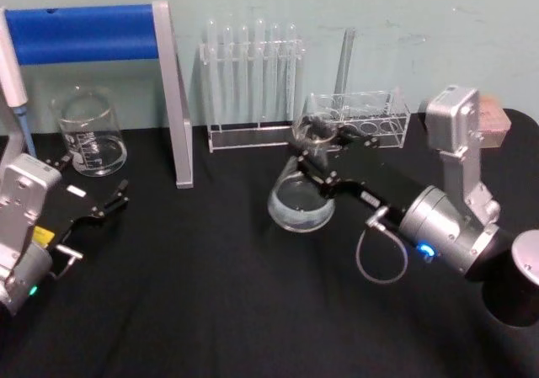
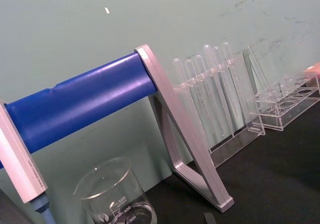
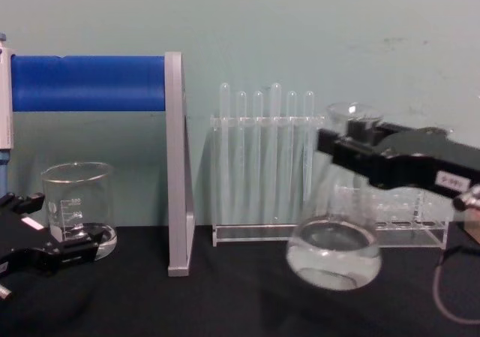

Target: Grasp the erlenmeyer flask with one hand, shake it three times, then place it back.

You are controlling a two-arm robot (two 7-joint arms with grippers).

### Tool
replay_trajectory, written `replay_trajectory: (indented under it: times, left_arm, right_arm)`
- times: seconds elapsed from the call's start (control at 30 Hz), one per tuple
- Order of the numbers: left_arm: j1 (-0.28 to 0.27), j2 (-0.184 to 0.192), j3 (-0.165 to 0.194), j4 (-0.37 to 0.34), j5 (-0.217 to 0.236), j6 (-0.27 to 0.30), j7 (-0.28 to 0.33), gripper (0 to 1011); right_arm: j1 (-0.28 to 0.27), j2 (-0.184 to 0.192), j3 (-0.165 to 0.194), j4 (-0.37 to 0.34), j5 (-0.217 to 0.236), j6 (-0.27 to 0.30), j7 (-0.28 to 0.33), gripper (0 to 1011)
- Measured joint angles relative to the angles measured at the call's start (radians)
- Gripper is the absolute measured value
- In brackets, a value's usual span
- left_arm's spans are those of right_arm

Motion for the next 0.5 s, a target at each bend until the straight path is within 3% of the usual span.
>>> replay_trajectory:
  times: [0.5]
  left_arm:
    - [0.000, 0.000, 0.000, 0.000, 0.000, 0.000, 0.000, 1001]
  right_arm:
    - [-0.008, 0.029, -0.085, -0.052, 0.021, -0.003, 0.055, 453]
